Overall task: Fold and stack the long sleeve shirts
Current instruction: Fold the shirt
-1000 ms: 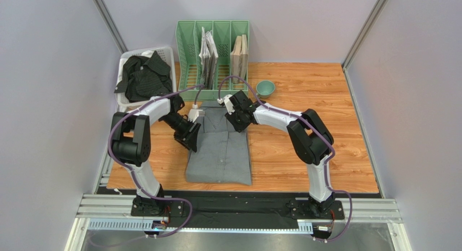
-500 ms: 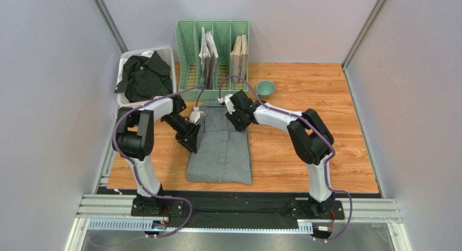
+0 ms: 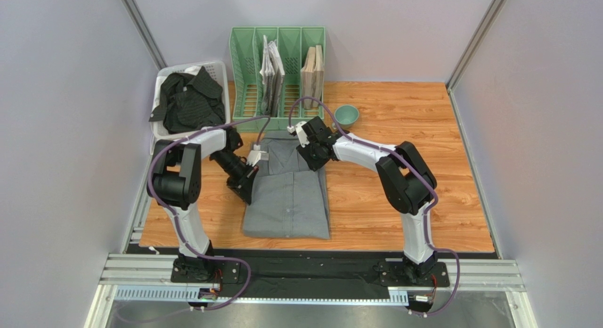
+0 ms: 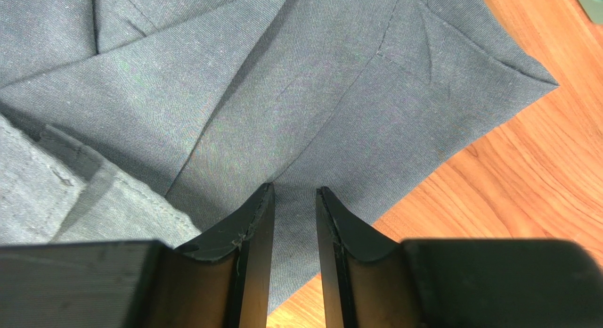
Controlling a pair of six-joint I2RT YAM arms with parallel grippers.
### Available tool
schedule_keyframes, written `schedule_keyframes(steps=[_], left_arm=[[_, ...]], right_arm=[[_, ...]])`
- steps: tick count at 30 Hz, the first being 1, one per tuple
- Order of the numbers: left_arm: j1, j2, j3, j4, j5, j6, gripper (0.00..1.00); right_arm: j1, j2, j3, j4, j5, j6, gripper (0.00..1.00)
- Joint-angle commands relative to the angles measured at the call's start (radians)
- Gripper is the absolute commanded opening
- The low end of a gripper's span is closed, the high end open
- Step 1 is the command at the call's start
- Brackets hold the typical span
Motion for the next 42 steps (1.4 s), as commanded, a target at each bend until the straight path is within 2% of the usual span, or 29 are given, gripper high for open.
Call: schedule_keyframes(steps=[1, 8, 16, 17, 20, 21, 24, 27, 31, 38, 42], left_arm=[[-0.025, -0.019, -0.003, -0.022, -0.010, 0.057, 0.00], [-0.120, -0.038, -0.008, 0.017, -0.034, 0.051, 0.00], [-0.133, -0.042, 0.008, 0.055, -0.079, 0.049, 0.00], [-0.131, -0.047, 0.005, 0.057, -0.082, 0.054, 0.02], [-0.122, -0.102, -0.026, 0.063, -0.060, 0.055, 0.17], [-0.117, -0.145, -0.035, 0.075, -0.042, 0.048, 0.25], [-0.084, -0.220, -0.063, 0.113, -0.027, 0.008, 0.36], [-0.045, -0.245, -0.051, 0.133, -0.014, -0.021, 0.42], [-0.036, -0.204, -0.014, 0.135, -0.020, -0.046, 0.46], [-0.036, -0.118, 0.006, 0.175, -0.027, -0.086, 0.48], [-0.036, -0.084, 0.012, 0.191, -0.008, -0.104, 0.48]], right_arm=[[-0.021, 0.002, -0.016, -0.046, 0.061, -0.004, 0.31], [-0.024, -0.001, 0.010, -0.052, 0.058, -0.032, 0.33], [-0.045, 0.027, 0.042, -0.069, 0.044, -0.038, 0.34], [-0.048, 0.018, 0.046, -0.078, 0.034, -0.035, 0.35], [-0.055, -0.068, 0.056, -0.120, -0.096, -0.027, 0.41], [-0.059, -0.123, 0.057, -0.141, -0.124, -0.025, 0.46], [-0.067, -0.197, 0.048, -0.183, -0.196, -0.021, 0.53], [-0.076, -0.262, 0.018, -0.215, -0.236, -0.015, 0.54], [-0.090, -0.295, -0.032, -0.246, -0.302, 0.011, 0.54], [-0.091, -0.245, -0.098, -0.241, -0.423, 0.073, 0.50], [-0.093, -0.194, -0.099, -0.240, -0.411, 0.071, 0.50]])
